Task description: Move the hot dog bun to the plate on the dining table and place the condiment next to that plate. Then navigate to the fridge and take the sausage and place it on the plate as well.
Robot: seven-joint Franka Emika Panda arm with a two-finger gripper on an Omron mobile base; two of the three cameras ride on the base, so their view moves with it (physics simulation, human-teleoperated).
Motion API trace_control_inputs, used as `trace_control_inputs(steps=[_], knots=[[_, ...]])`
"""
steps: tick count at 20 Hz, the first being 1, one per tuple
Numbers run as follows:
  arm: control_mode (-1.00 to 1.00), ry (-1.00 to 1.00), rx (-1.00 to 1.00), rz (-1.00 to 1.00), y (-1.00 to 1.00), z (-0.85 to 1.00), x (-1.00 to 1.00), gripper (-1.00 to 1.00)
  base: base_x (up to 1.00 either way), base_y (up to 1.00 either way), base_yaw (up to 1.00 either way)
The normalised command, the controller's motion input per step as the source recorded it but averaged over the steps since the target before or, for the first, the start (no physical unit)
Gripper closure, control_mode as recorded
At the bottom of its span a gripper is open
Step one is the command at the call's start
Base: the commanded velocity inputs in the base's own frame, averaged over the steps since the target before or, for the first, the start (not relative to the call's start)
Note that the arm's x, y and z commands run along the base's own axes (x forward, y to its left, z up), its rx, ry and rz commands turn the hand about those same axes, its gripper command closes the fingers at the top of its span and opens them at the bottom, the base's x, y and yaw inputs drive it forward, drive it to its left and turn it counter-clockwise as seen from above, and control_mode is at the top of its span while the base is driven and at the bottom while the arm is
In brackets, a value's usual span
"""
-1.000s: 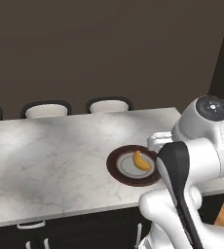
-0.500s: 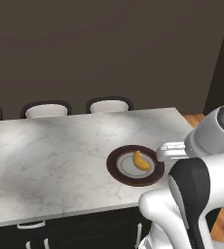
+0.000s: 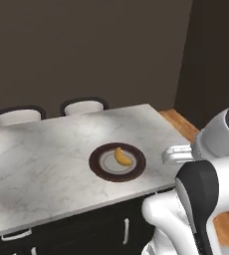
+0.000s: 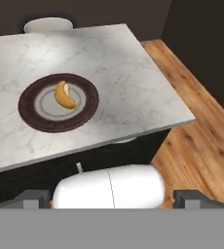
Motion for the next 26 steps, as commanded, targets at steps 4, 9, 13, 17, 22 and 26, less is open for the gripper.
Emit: trace_control_inputs(steps=[4, 9, 13, 17, 22, 26], knots=[[1.0, 0.0, 0.0, 0.0, 0.0, 0.0, 0.0, -1.0, -0.73, 0.0, -0.72], [1.0, 0.0, 0.0, 0.0, 0.0, 0.0, 0.0, -1.0, -0.56, 0.0, -0.78], [1.0, 0.0, 0.0, 0.0, 0.0, 0.0, 0.0, -1.0, -0.19, -0.23, -0.74], [1.0, 0.0, 0.0, 0.0, 0.0, 0.0, 0.0, -1.0, 0.0, -0.66, -0.6], [1.0, 0.0, 0.0, 0.0, 0.0, 0.0, 0.0, -1.0, 0.03, -0.73, -0.4], [1.0, 0.0, 0.0, 0.0, 0.0, 0.0, 0.0, -1.0, 0.2, -0.72, -0.3]])
